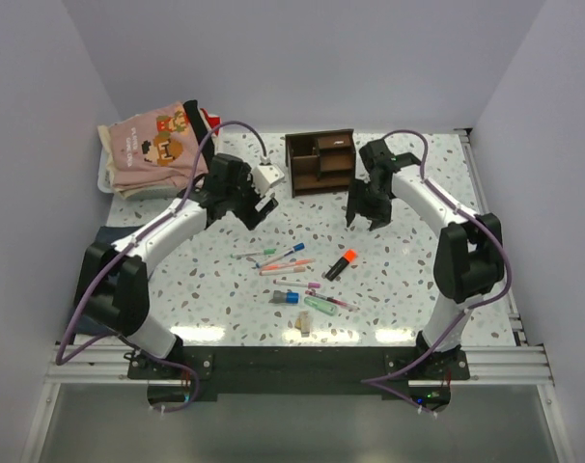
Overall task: Sort the stationery into containers
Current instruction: Pick up the pen from the center of the board.
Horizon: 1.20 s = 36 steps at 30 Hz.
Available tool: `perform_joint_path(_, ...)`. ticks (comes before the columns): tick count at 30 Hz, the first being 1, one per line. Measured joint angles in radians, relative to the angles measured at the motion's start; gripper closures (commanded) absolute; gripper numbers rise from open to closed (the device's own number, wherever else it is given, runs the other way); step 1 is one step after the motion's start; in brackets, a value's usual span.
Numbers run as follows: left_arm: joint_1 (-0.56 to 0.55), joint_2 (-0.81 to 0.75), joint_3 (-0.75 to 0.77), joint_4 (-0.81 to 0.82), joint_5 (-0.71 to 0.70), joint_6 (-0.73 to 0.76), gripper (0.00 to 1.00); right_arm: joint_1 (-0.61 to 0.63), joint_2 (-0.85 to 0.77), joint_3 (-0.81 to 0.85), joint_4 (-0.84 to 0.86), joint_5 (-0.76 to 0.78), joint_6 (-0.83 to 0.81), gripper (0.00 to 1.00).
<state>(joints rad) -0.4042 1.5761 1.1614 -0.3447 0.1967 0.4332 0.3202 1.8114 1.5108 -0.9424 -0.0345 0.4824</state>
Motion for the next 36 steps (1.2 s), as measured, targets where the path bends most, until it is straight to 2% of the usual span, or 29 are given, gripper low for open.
perform_joint_path(7, -0.016, -0.015, -0.068, 0.012, -0.006, -0.080, 0.09, 0.073, -0.007, -0.047, -0.033, 0.058, 0.122, 0.39)
perform_joint_path(11, -0.017, -0.044, -0.070, 0.016, -0.019, -0.141, 0.09, 0.160, -0.008, -0.063, -0.029, 0.074, 0.169, 0.52)
perform_joint_path(13, -0.017, -0.068, -0.076, 0.021, -0.022, -0.166, 0.09, 0.180, -0.008, -0.084, -0.034, 0.082, 0.201, 0.49)
perform_joint_path(17, -0.017, -0.119, -0.077, 0.021, -0.022, -0.214, 0.09, 0.161, -0.008, -0.113, -0.056, 0.097, 0.273, 0.35)
perform_joint_path(20, -0.017, -0.136, -0.077, 0.021, -0.022, -0.232, 0.09, 0.150, -0.004, -0.115, -0.062, 0.093, 0.319, 0.32)
perform_joint_path(30, -0.017, -0.137, -0.077, 0.019, -0.022, -0.240, 0.09, 0.163, 0.143, -0.095, -0.043, 0.059, 0.421, 0.41)
perform_joint_path(36, -0.017, -0.134, -0.077, 0.017, -0.022, -0.240, 0.09, 0.164, 0.152, -0.092, -0.057, 0.058, 0.476, 0.45)
